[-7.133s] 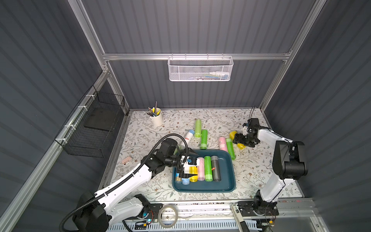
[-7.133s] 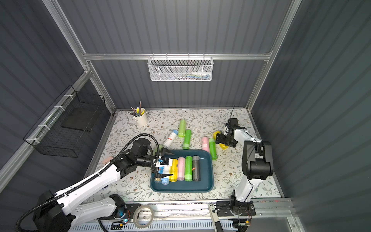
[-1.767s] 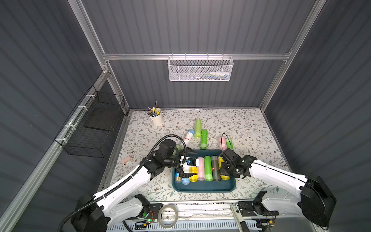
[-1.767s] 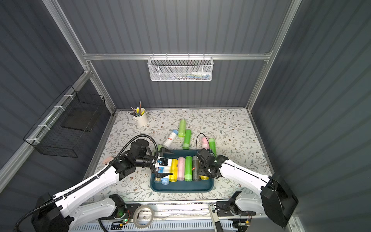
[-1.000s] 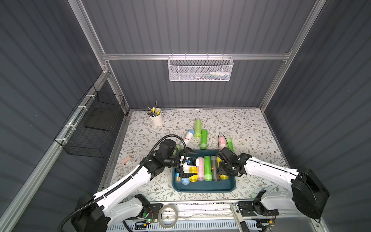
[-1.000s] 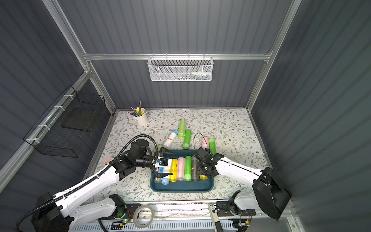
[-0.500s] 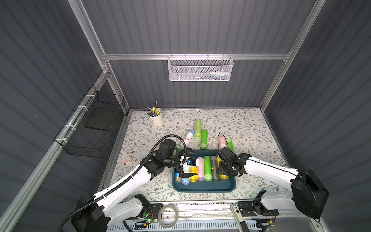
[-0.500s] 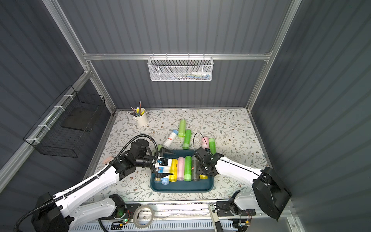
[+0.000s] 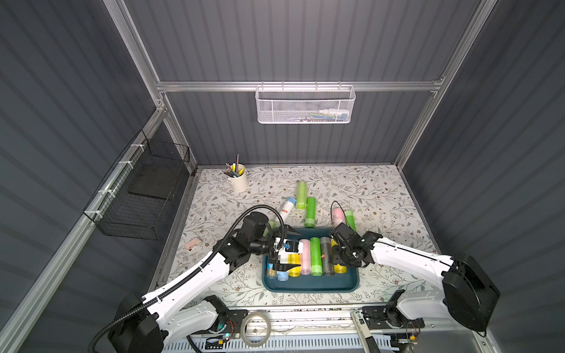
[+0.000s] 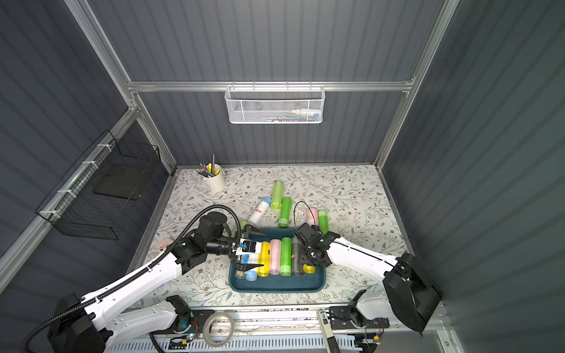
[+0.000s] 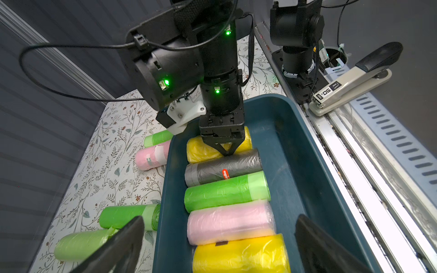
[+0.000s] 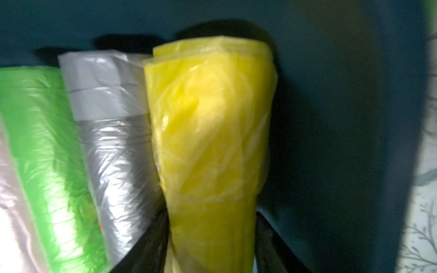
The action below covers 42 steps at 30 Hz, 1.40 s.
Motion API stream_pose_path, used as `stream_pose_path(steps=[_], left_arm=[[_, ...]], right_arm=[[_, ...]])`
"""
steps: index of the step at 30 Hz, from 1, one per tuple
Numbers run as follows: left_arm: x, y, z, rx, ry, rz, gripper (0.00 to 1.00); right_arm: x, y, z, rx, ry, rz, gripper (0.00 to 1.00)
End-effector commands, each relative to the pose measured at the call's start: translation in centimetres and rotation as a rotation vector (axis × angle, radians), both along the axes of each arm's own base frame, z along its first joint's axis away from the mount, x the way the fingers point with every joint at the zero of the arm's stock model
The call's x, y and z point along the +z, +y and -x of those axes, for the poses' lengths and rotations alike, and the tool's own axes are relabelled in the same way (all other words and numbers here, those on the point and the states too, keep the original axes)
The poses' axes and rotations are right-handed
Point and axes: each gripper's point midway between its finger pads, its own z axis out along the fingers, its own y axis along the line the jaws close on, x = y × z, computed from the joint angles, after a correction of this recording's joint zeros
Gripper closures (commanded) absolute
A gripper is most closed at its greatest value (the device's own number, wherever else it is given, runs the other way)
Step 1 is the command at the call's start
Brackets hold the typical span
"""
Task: Put the roll of trash bags into the storage box
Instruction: Place the roll of trash bags in the storage box.
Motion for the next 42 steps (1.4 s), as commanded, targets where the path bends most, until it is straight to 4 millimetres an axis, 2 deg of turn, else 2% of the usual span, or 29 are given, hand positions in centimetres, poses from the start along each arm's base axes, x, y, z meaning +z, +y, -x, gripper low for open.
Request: stream_pose_path(steps=[1,6,10,15,18,21,24,27,29,31,33,35,38,41,42], left_arm=[[0.4,-0.2,0.4,-0.025,0.006,0.003,0.00],[0.6,-0.3,0.3,-0.017,0.005,0.012,0.00],[0.5,-0.3,0.2,-0.011,0.008,0.012,0.00],[0.3,-0.3,0.2,-0.011,0.014,0.008,0.00],[0.8,-0.4,-0.3,0.025,0.025,0.024,0.00],[1.3,-0.4,-2.6,0.168,0.059,0.026,0.00],[1.6,0.4,-7.5,0.456,0.086,0.005,0.00],[2.2,2.0,-11.2,0.672,0.064,-0.064,0.00],[2.6,4.2,-13.5,0.857,0.029,-0.083,0.01],[4.1,6.8,-14.9,1.071,0.046,-0.035,0.02],[5.9,9.9,-15.2,1.286,0.152,0.045,0.07],[6.2,11.9,-14.7,1.383,0.282,0.067,0.11],[5.3,11.4,-15.1,1.379,0.431,-0.010,0.13],[2.6,8.3,-16.6,1.337,0.574,-0.151,0.19],[2.3,7.3,-17.5,1.332,0.601,-0.171,0.21]], right_arm=[[0.6,0.0,-0.3,0.022,-0.021,0.010,0.39],[1.8,-0.4,-0.5,0.015,-0.043,0.018,0.32],[3.5,-0.8,-0.9,0.008,-0.089,0.026,0.26],[5.1,-1.0,-1.1,0.015,-0.127,0.016,0.24],[7.0,-0.6,-1.8,0.046,-0.189,-0.008,0.21],[9.5,0.6,-3.2,0.124,-0.302,-0.052,0.15],[11.9,2.4,-4.7,0.224,-0.405,-0.090,0.08],[13.9,4.5,-5.6,0.326,-0.475,-0.140,0.01],[14.9,6.4,-5.9,0.395,-0.502,-0.190,0.01],[16.2,7.8,-6.0,0.455,-0.551,-0.227,0.01],[17.8,9.0,-6.3,0.507,-0.639,-0.275,0.01],[18.8,9.6,-6.5,0.540,-0.708,-0.305,0.01],[19.3,9.8,-7.3,0.543,-0.797,-0.305,0.01],[18.8,10.5,-7.5,0.596,-0.863,-0.299,0.01],[18.4,10.6,-7.5,0.612,-0.872,-0.299,0.01]])
